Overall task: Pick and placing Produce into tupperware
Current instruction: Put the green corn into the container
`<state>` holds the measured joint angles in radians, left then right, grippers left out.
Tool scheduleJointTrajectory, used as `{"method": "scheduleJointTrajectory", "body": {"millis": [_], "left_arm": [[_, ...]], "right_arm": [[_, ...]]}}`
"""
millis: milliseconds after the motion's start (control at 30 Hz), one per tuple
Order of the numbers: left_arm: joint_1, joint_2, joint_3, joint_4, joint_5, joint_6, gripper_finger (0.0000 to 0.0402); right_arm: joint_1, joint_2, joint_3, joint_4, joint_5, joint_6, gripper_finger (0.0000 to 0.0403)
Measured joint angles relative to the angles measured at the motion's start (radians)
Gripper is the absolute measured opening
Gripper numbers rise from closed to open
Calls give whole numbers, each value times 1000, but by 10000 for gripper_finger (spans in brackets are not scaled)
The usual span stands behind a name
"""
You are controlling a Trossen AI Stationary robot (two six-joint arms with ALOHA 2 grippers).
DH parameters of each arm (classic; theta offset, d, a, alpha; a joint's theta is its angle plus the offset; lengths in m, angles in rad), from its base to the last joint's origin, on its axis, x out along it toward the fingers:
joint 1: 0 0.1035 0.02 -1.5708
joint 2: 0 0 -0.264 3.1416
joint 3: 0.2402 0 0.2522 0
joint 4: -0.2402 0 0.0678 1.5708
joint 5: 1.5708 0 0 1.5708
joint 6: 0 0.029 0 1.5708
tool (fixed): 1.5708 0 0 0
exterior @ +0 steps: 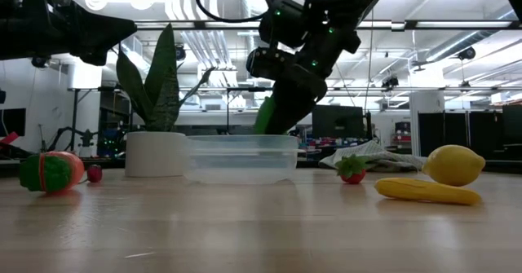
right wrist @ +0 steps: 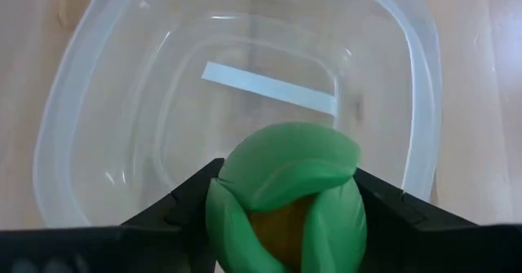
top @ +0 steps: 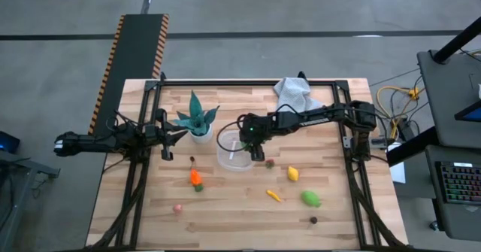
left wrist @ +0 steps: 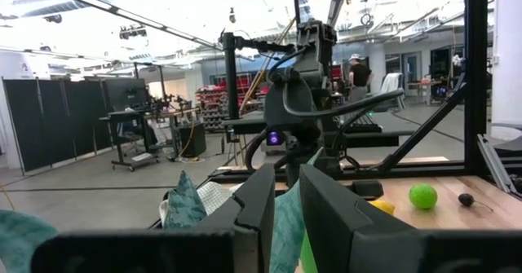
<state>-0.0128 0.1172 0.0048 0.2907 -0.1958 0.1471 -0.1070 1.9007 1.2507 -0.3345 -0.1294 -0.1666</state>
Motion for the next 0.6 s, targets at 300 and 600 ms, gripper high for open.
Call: {"method": "scheduleJointTrajectory", "body": {"millis": [300, 600], "left_arm": [[0, 0, 0, 1, 0, 0, 48], [0, 0, 0, 1, 0, 0, 48]], "right_arm": [[-2, 0, 0, 1, 0, 0, 232], [-2, 0, -3, 1, 0, 0, 248]]}}
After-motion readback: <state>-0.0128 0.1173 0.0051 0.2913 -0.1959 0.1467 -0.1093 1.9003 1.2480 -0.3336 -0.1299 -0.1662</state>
